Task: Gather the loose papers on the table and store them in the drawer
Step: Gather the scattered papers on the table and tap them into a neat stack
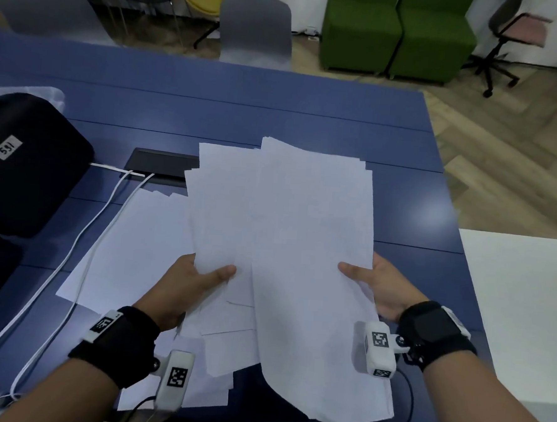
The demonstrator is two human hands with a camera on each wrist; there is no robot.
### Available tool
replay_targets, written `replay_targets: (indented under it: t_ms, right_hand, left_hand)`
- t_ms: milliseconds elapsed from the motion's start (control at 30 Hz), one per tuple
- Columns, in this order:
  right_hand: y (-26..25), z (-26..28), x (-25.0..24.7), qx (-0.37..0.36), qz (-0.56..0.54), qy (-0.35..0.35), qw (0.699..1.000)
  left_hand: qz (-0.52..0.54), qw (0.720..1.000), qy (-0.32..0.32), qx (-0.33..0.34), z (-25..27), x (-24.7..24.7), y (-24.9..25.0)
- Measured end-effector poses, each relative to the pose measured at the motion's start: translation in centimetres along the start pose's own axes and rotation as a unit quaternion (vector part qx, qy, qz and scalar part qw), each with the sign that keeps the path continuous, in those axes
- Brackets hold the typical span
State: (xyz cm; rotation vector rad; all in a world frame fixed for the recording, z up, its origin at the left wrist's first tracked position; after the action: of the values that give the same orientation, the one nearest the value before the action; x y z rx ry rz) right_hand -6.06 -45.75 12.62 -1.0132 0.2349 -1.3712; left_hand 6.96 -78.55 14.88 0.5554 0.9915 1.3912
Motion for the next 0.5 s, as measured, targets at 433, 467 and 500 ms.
replay_targets:
  t_ms: [433, 467, 500]
  right_hand:
    - [-2.3, 0.8, 3.8, -0.025, -0.067, -0.004, 0.997]
    - [-2.7, 1.0, 3.7, -0.029, -0.062, -0.01, 0.998]
    - [-3.2, 1.3, 3.6, -0.035, -0.059, -0.018, 0.997]
  left_hand:
    - [-0.037, 0.995, -0.045, 0.082, -0.7, 2.4, 3.8]
    - [-0.022, 0.995, -0.044, 0.084, -0.8, 2.3, 3.8]
    - [-0.003, 0.995, -0.046, 0.084, -0.9, 2.2, 3.9]
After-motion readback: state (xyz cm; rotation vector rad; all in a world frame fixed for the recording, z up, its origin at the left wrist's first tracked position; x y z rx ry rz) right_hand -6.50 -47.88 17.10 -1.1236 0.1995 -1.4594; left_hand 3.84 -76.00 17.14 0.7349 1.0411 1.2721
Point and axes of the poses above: each hand's wrist, its own z-axis away from the middle knuckle, its own x-axis out of the palm, y = z × x, the point moved 3 cm from there along -z, towards the middle knuckle, and after that the axes turned 12 degrees about -z, right-handed, at the moved point
